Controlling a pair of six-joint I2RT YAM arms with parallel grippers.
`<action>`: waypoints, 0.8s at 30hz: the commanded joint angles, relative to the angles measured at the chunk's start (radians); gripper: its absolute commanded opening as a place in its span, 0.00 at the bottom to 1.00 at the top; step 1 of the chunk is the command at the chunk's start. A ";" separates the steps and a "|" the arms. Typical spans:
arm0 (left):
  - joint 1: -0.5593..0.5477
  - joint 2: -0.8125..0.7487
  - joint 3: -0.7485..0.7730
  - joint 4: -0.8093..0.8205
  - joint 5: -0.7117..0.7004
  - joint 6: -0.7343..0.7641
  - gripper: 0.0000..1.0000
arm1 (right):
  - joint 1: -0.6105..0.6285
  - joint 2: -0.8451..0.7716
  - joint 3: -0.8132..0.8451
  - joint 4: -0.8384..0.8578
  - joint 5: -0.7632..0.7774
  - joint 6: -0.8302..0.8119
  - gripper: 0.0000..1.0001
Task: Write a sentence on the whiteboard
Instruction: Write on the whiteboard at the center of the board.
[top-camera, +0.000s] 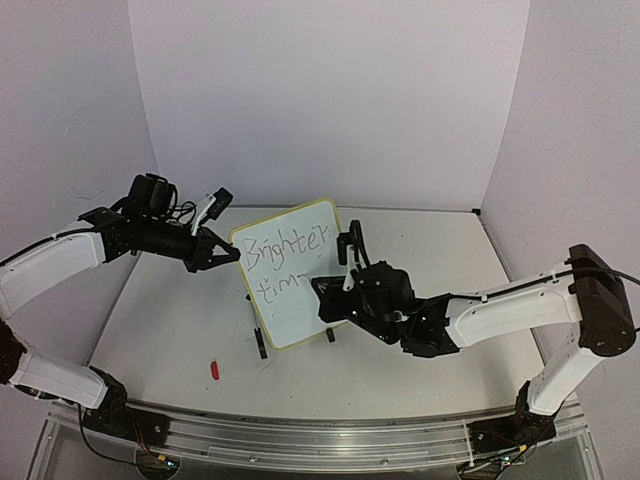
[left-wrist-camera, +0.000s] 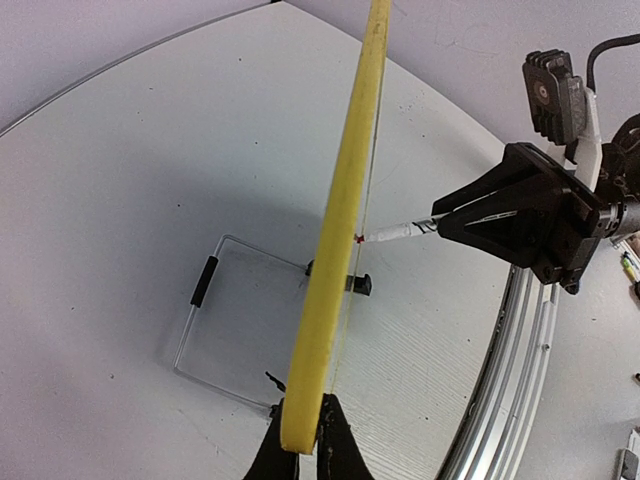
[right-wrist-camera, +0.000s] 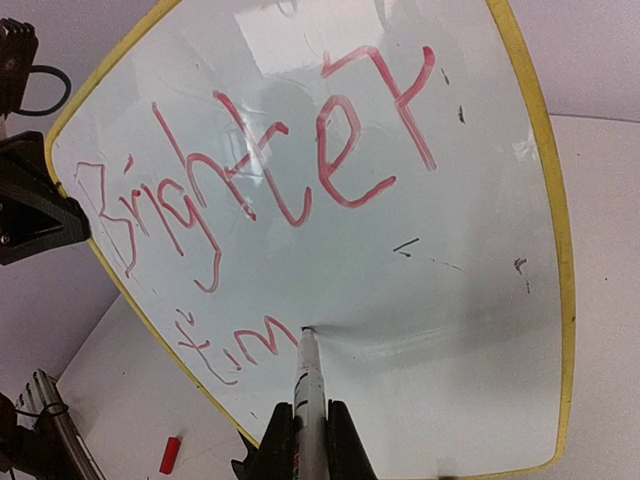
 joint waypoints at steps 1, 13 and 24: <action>-0.005 0.005 -0.021 -0.066 -0.088 0.043 0.00 | -0.010 -0.024 0.013 -0.005 0.066 0.008 0.00; -0.005 0.005 -0.020 -0.066 -0.091 0.044 0.00 | -0.009 -0.055 0.017 -0.006 0.079 -0.012 0.00; -0.005 0.004 -0.020 -0.066 -0.091 0.044 0.00 | -0.010 -0.022 0.052 0.011 0.009 -0.043 0.00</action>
